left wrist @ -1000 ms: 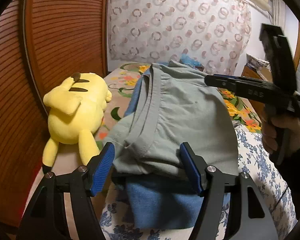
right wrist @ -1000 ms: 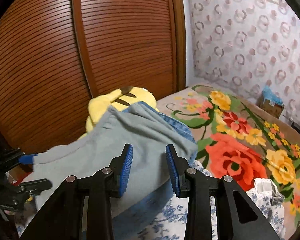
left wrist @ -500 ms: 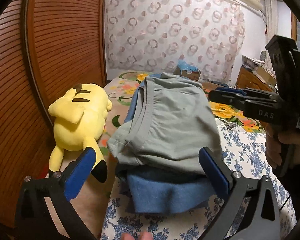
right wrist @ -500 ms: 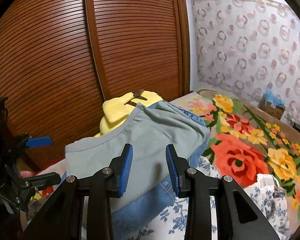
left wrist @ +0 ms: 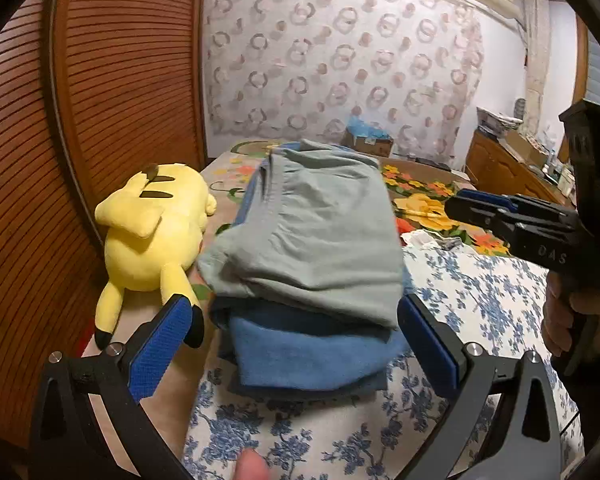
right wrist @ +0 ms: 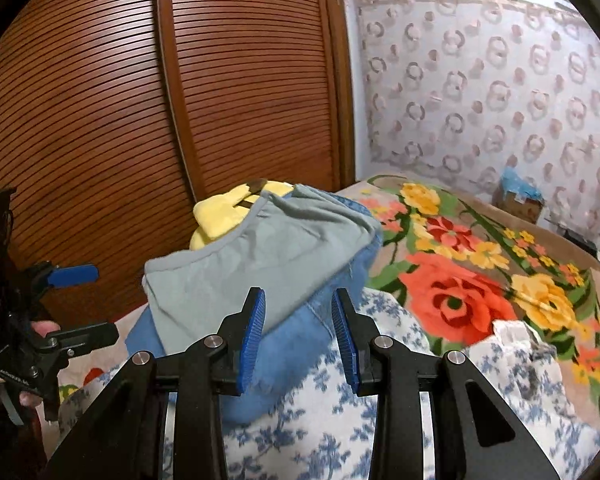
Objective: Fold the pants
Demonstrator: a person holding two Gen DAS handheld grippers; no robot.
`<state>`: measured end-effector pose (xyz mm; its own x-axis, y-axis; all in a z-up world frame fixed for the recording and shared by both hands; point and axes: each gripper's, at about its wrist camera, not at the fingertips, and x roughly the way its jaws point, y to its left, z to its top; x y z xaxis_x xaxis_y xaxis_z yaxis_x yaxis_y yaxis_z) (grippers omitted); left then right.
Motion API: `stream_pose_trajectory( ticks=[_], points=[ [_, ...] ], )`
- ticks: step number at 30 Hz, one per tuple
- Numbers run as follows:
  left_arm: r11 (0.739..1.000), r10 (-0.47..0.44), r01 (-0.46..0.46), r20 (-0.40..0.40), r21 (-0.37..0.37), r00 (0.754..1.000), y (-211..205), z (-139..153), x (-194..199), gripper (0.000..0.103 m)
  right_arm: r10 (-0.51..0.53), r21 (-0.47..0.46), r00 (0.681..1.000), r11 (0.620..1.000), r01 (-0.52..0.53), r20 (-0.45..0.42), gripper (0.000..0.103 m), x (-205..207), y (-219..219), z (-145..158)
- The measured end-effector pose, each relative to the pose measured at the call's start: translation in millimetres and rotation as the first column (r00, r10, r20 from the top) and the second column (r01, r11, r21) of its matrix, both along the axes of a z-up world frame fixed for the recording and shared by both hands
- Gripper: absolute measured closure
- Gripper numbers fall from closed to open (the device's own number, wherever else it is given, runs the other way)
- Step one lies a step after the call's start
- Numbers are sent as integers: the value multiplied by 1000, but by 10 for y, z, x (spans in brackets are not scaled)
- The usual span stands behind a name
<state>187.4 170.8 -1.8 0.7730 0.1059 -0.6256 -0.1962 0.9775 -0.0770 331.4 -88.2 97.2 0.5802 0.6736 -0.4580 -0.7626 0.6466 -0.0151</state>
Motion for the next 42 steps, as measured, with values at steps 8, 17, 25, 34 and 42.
stream_pose_trajectory(
  ticks=[8,17,25,34,42],
  points=[
    [999,-49,49,15,-2,999,-242,52,-167,0,-81,-1,997,997,81,0,57,-463,-275,-33],
    [996,-88,88,22,1,996,-569,77,-394,0,-147,12,989,989,147,3,44,-1046,-624,-75],
    [991,-130,130,34,13,991,-863,98,-604,0,-224,45,975,974,224,1,12,-1531,-938,-112],
    [982,-188,187,46,25,981,-1206,79,-844,0,-337,64,941,940,336,13,11,-2070,-1216,-175],
    [975,-220,219,41,27,975,-1460,4,-1035,0,-422,82,907,904,419,13,11,-2513,-1515,-308]
  ],
)
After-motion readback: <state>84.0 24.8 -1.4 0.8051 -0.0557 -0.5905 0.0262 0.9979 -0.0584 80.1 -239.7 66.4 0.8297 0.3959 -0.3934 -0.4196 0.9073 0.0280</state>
